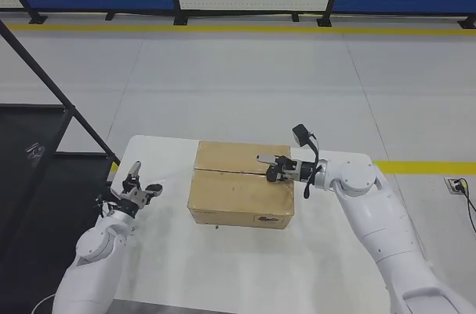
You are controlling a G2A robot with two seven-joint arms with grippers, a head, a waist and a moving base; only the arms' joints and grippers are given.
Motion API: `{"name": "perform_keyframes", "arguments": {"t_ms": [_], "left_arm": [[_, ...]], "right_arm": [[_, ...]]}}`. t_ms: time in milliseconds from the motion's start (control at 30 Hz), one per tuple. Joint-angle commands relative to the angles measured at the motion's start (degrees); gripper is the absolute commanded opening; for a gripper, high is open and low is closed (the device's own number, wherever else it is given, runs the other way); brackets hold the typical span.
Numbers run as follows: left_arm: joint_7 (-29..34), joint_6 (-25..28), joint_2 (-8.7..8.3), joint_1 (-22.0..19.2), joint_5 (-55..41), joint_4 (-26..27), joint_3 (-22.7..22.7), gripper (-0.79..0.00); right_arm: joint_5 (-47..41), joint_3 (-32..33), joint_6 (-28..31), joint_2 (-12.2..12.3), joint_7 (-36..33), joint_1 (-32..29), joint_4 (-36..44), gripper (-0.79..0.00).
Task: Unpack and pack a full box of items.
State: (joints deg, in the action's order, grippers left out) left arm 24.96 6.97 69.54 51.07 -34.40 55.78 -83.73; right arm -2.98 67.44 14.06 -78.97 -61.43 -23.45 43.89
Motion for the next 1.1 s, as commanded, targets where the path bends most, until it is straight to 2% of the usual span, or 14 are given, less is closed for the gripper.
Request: {"name": "perform_keyframes", "arguments": {"t_ms": [0,233,533,767,1067], "left_arm": [[0.00,-0.46,0.41,-2.14,0.33,-2.86,1.56,0.000],[-0.94,-1.15,2.42,-9.84,0.16,-13.07,6.63,0.000],[-4.95,3.50,5.25,-17.79,-0.91,-24.54,10.27,0.000],[-5.94,10.42,5.94,-20.25,-3.18,-28.29,9.02,0.000],[-5.91,16.69,5.16,-19.67,-3.78,-27.42,5.94,0.000]], "right_arm": [[0.00,0.00,0.00,0.00,0.00,0.00,0.00,0.000],[0.00,0.00,0.00,0.00,0.00,0.00,0.00,0.000],[0.00,0.00,0.00,0.00,0.00,0.00,0.00,0.000],[0.00,0.00,0.00,0.00,0.00,0.00,0.00,0.000],[0.00,0.00,0.00,0.00,0.00,0.00,0.00,0.000]]}}
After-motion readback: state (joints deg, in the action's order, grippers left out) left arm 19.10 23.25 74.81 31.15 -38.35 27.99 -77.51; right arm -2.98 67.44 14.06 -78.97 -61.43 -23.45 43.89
